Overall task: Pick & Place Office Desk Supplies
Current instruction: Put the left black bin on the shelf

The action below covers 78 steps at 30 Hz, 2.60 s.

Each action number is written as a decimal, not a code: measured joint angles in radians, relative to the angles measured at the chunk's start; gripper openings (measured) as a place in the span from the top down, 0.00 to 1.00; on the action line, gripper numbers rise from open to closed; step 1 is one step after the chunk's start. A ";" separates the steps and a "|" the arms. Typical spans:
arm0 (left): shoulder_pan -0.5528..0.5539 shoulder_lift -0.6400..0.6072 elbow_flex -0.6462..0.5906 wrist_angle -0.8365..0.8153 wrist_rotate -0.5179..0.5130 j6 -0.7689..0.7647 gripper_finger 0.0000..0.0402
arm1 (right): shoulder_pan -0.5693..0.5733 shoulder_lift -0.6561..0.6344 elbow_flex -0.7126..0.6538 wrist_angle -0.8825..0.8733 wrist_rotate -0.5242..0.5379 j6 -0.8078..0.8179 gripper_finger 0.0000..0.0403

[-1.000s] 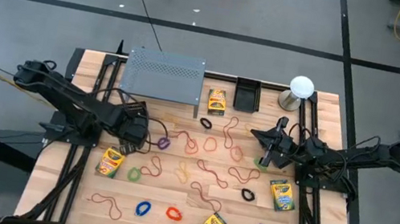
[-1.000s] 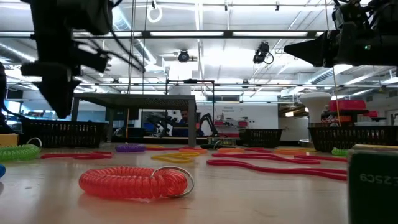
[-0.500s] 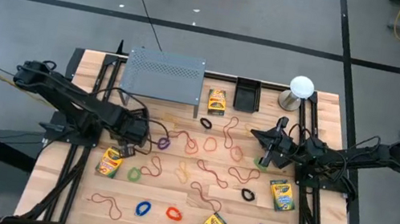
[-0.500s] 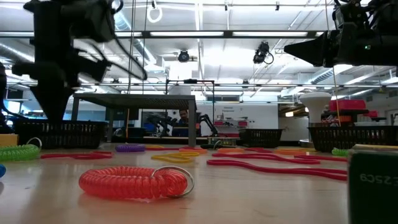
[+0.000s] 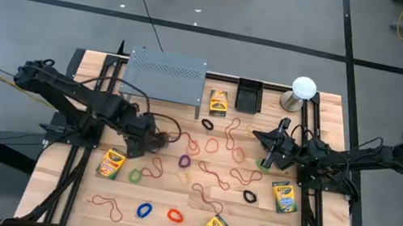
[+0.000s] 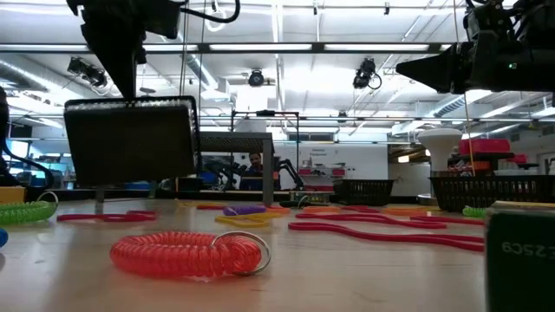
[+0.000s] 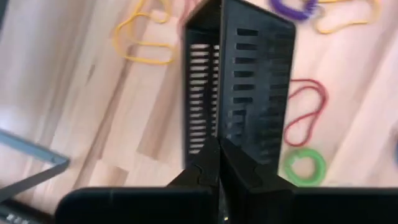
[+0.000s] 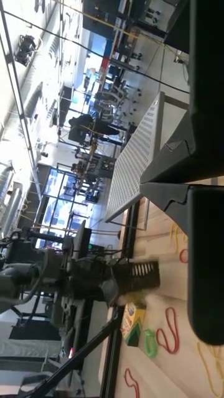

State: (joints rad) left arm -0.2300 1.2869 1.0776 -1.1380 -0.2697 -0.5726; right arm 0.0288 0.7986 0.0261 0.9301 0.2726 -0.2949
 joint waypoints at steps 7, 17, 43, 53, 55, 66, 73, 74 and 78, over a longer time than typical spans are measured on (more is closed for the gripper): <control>-0.007 0.000 -0.077 -0.023 -0.111 -0.157 0.99 | 0.000 0.000 0.000 -0.004 0.000 0.010 0.98; -0.049 0.058 0.052 -0.241 -0.106 -0.267 1.00 | 0.000 0.000 0.000 -0.006 0.001 0.010 0.98; 0.428 0.063 0.563 -0.387 -0.474 0.304 1.00 | 0.000 0.000 0.000 -0.012 0.000 0.001 0.98; 0.481 0.290 0.538 -0.224 -0.620 0.616 1.00 | 0.000 0.000 0.000 -0.009 0.000 -0.005 0.98; 0.487 0.327 0.538 -0.229 -0.600 0.574 1.00 | 0.000 0.000 0.000 -0.010 0.000 -0.006 0.98; 0.488 0.396 0.542 -0.250 -0.424 0.472 0.85 | 0.001 0.000 0.000 -0.014 -0.002 -0.002 0.98; 0.513 0.368 0.616 -0.277 -0.307 0.490 0.62 | 0.000 0.000 0.000 -0.014 -0.003 -0.002 0.98; 0.524 0.362 0.634 -0.277 -0.293 0.502 0.60 | 0.001 0.000 0.000 -0.014 -0.003 -0.001 0.98; 0.617 0.327 0.700 -0.262 -0.208 0.578 0.54 | 0.001 0.000 0.000 -0.015 -0.003 0.001 0.98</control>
State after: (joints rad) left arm 0.3871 1.6144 1.7776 -1.3996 -0.4773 0.0054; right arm 0.0296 0.7984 0.0261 0.9155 0.2695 -0.2943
